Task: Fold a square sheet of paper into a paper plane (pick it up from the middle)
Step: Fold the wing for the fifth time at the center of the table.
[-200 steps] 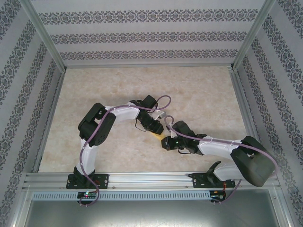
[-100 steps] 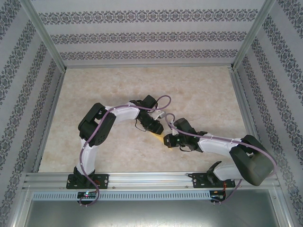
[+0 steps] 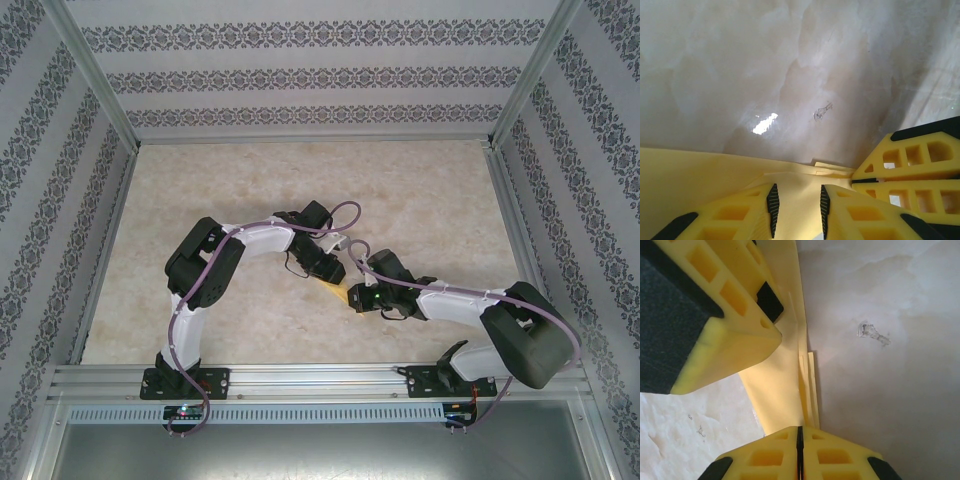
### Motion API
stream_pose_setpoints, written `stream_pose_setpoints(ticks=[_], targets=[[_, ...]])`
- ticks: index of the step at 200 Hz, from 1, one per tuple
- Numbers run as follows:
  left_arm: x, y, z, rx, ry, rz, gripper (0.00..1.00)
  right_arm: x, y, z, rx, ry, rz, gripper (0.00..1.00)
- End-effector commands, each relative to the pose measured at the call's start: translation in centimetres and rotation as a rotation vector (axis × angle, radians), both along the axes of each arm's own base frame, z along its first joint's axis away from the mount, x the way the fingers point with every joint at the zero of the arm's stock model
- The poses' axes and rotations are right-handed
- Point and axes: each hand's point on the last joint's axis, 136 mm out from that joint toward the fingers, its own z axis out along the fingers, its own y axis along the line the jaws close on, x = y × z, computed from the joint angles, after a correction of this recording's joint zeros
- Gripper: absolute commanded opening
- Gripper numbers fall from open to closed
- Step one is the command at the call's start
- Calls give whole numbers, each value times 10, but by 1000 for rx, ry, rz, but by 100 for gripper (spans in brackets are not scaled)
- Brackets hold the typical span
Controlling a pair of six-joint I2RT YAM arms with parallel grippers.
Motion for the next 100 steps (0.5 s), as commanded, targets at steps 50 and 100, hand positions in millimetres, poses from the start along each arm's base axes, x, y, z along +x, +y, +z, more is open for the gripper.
stream_pose_setpoints(ticks=[50,100], targets=[[9,9,8,54,-16,48,35,-6,-14,-20,-76,60,-20,9],[27,5,42,22,-81,121,36,-10,-14,-21,-67,74,-20,8]])
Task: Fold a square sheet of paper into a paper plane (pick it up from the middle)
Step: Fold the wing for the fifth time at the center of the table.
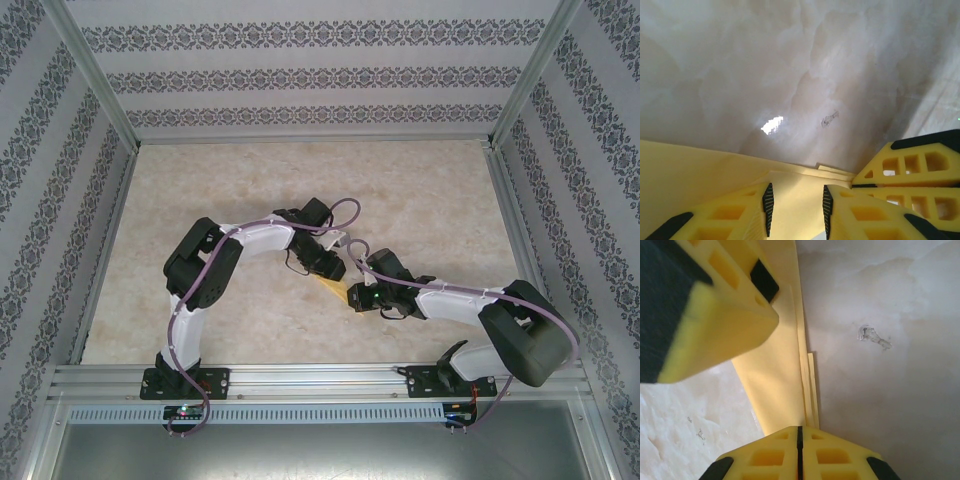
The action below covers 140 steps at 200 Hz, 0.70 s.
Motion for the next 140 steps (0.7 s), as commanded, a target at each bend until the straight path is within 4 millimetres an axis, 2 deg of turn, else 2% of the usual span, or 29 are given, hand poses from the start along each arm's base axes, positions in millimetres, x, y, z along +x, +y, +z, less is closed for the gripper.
stream_pose_setpoints(ticks=[1,33,72,106,140], targets=[[16,3,33,-12,-53,71,36,-11,-16,-20,-67,68,-20,8],[10,0,46,-67,-31,130,35,-13,-17,-21,-63,67,-23,8],[-3,1,50,-112,2,217,32,-13,-18,-21,-58,64,-31,8],[-9,-6,39,-142,26,268,29,-13,-17,-20,-50,64,-34,8],[-8,-14,28,-166,28,325,24,-11,-18,-18,-55,55,-41,8]])
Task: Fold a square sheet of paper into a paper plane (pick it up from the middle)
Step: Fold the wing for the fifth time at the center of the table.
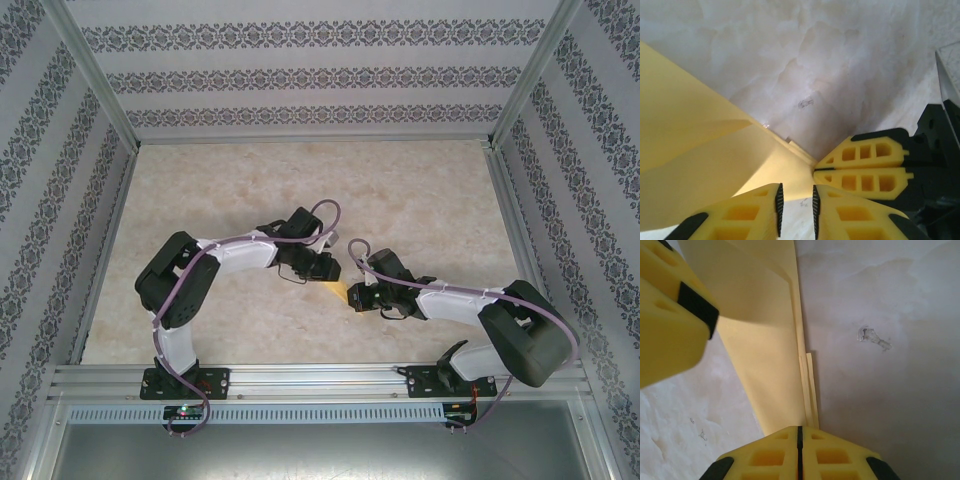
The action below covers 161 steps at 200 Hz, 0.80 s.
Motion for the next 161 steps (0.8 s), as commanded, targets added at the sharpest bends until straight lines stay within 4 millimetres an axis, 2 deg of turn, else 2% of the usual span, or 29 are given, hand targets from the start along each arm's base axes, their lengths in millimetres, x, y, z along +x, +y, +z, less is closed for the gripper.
stream_pose_setpoints(ticks=[1,44,86,115,161], targets=[[11,-17,7,-77,-35,70,24,-12,-18,-18,-71,57,-34,8],[1,-24,-11,-62,8,88,22,-11,-19,-17,-80,52,-36,8],[-6,-21,-27,-20,57,115,21,-10,-24,-15,-100,36,-45,8],[-4,-14,-35,26,46,137,19,-11,-25,-16,-106,38,-43,7],[6,9,-53,122,22,224,18,-14,-29,-19,-124,43,-45,7]])
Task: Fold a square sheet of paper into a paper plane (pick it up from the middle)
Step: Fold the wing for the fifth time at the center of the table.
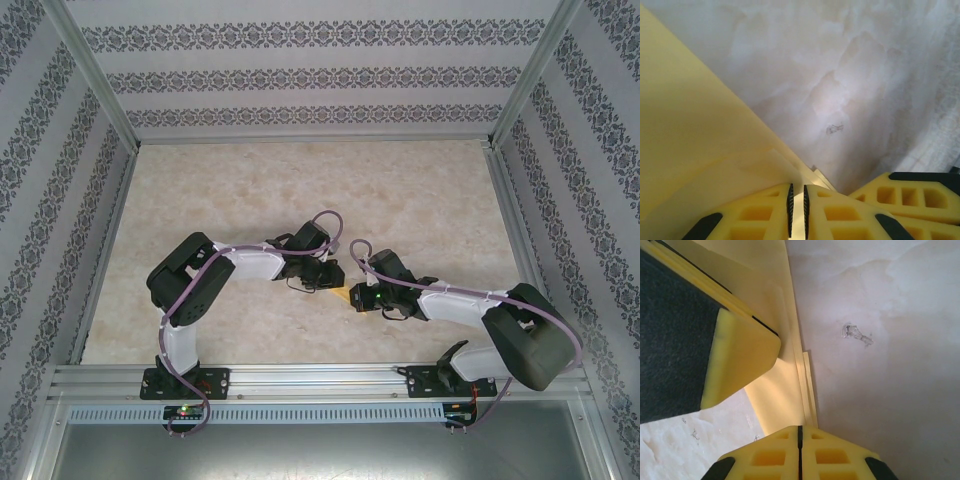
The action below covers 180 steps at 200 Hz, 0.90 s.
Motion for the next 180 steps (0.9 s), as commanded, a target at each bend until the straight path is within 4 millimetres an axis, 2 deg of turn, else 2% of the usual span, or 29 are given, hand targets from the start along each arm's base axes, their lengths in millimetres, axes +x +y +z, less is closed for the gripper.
stream_pose_setpoints(ticks=[1,45,120,180], targets=[[6,19,-19,93,-9,72,18,-15,-23,-20,-96,53,-27,7],[16,28,-25,95,-2,102,19,-17,-22,-24,-127,66,-10,7],[38,47,-19,76,-5,152,19,-21,-22,-31,-176,90,9,6],[57,65,-22,84,1,186,19,-22,-22,-35,-208,98,16,6]])
